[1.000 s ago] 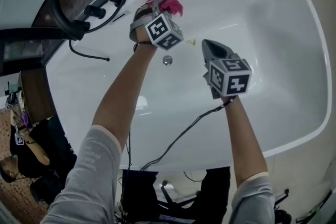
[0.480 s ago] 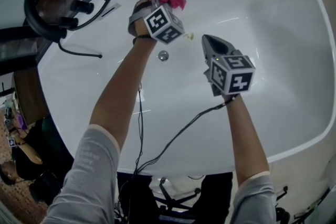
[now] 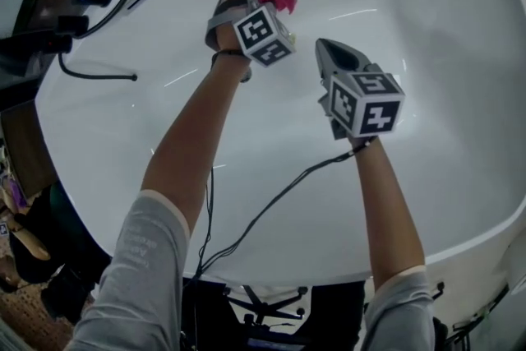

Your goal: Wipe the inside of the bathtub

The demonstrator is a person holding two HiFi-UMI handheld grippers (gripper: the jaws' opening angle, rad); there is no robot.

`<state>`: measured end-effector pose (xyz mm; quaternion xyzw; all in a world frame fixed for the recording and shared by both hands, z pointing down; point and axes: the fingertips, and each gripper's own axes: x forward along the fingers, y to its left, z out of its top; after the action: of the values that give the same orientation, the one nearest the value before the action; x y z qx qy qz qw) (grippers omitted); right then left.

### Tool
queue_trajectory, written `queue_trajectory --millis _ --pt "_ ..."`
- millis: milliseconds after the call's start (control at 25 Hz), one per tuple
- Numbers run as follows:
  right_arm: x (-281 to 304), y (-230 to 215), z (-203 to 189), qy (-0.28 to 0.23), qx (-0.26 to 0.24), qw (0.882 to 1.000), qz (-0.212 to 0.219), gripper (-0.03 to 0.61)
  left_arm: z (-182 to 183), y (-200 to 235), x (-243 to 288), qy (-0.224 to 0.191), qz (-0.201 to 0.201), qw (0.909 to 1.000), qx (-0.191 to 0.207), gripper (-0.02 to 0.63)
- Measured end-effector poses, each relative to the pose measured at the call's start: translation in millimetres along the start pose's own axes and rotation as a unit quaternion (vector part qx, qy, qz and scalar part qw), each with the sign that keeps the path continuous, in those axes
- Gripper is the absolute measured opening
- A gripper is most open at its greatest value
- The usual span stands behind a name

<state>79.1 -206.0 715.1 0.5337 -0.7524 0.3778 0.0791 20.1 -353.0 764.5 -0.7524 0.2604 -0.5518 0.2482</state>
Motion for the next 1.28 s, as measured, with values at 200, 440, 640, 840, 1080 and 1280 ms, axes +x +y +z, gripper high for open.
queue_trajectory --millis 200,440,640,840,1080,1280 --pt "34 -22 -22 0.009 0.004 1.000 -0.008 0.008 -21 -37 38 0.005 -0.015 0.9999 0.006 0.094" --pt "42 -48 -39 0.021 0.017 0.999 -0.028 0.008 -31 -88 62 0.013 -0.061 0.9980 -0.003 0.092" --pt "41 -63 -59 0.032 0.019 0.998 -0.042 0.008 -42 -124 77 0.018 -0.093 0.9954 -0.015 0.091" --pt "39 -70 -78 0.041 0.024 0.998 -0.050 0.008 -67 -159 97 0.046 -0.133 0.9897 -0.026 0.091" --pt "39 -75 -78 0.035 0.024 0.998 -0.053 0.008 -96 -195 113 0.096 -0.200 0.9712 -0.086 0.091" --pt "39 -65 -75 0.038 0.012 0.998 -0.045 0.008 -96 -217 111 0.091 -0.234 0.9645 -0.083 0.087"
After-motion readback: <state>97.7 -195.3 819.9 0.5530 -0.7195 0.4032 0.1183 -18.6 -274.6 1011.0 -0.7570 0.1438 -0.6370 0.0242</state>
